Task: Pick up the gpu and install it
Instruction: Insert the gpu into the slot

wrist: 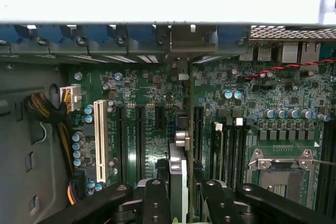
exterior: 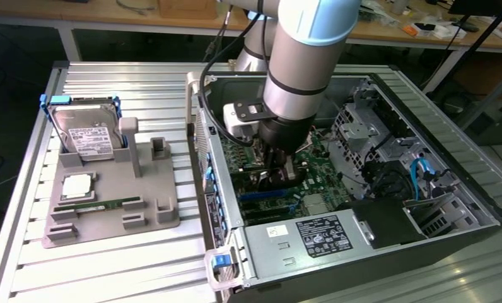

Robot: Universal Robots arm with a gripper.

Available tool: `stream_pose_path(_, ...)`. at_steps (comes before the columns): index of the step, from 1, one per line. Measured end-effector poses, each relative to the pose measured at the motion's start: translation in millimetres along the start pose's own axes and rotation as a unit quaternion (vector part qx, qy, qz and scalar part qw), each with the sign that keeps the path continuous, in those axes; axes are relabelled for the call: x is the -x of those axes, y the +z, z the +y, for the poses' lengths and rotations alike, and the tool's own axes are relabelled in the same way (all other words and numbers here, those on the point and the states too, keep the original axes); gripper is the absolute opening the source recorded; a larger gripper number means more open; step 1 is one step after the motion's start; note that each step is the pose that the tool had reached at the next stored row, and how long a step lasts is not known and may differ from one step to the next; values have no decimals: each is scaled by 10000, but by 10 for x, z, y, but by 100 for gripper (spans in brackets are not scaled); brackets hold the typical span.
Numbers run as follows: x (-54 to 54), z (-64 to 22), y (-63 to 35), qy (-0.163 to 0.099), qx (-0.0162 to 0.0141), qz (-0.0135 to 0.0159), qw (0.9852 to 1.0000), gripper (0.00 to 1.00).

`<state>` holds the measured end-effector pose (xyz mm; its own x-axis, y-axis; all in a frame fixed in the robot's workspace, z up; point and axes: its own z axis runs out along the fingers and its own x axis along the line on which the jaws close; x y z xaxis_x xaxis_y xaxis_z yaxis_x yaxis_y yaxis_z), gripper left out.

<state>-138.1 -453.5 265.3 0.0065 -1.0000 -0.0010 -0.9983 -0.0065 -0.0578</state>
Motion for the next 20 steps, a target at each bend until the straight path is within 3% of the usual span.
stream_pose_path(11,0,7,45,0,-45,0,10000,28)
stream_pose_path(20,1,8,57,1,-41,-1,10000,28)
